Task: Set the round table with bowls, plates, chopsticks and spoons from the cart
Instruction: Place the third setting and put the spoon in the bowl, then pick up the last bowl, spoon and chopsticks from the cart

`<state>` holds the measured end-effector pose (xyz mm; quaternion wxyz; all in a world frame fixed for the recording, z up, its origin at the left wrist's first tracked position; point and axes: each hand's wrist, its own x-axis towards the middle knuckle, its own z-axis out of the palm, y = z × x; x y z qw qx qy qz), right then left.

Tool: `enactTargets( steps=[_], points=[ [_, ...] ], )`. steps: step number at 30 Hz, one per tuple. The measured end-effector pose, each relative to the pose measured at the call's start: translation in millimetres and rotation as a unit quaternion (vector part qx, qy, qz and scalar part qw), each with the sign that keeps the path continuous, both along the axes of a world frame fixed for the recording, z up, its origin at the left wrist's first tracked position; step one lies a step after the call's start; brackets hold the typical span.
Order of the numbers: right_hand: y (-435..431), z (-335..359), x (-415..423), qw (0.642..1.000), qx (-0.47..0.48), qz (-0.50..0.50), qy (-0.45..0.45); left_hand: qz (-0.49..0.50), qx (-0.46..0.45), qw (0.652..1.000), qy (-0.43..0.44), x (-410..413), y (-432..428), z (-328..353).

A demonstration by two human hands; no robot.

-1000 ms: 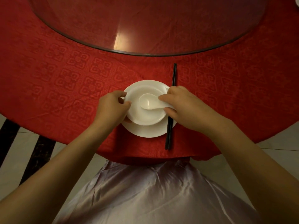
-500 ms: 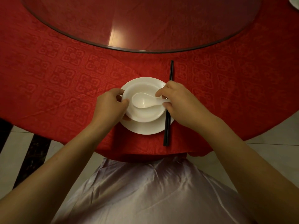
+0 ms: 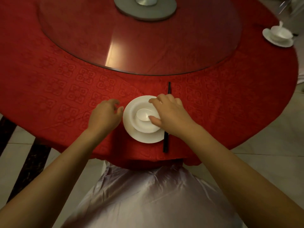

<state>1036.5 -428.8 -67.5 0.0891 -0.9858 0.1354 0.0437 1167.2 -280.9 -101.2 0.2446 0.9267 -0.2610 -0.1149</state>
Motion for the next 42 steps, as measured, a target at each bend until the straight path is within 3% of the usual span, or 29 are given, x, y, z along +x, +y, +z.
enactTargets(
  steps=[7, 13, 23, 30, 42],
  points=[
    [51.5, 15.8, 26.3, 0.996, -0.01, 0.079, -0.028, 0.023, 0.043, 0.999, 0.014, 7.6, 58.1, 10.1],
    [110.7, 30.1, 53.2, 0.981, 0.018, 0.188, -0.036, 0.166, 0.057, 0.984, 0.033, -9.3, 140.1, 28.4],
    [237.1, 54.3, 34.6, 0.917, 0.057, 0.392, 0.04, 0.459, 0.022, 0.883, 0.094, -150.4, 285.4, 58.0],
    [375.1, 78.1, -42.5, 0.806, 0.08, 0.579, 0.093, 0.636, -0.018, 0.762, 0.118, -312.5, 368.9, 71.6],
    [588.9, 92.6, -337.7, 0.522, 0.082, 0.838, 0.132, 0.88, -0.058, 0.461, 0.094, -668.2, 428.0, 100.0]
  ],
)
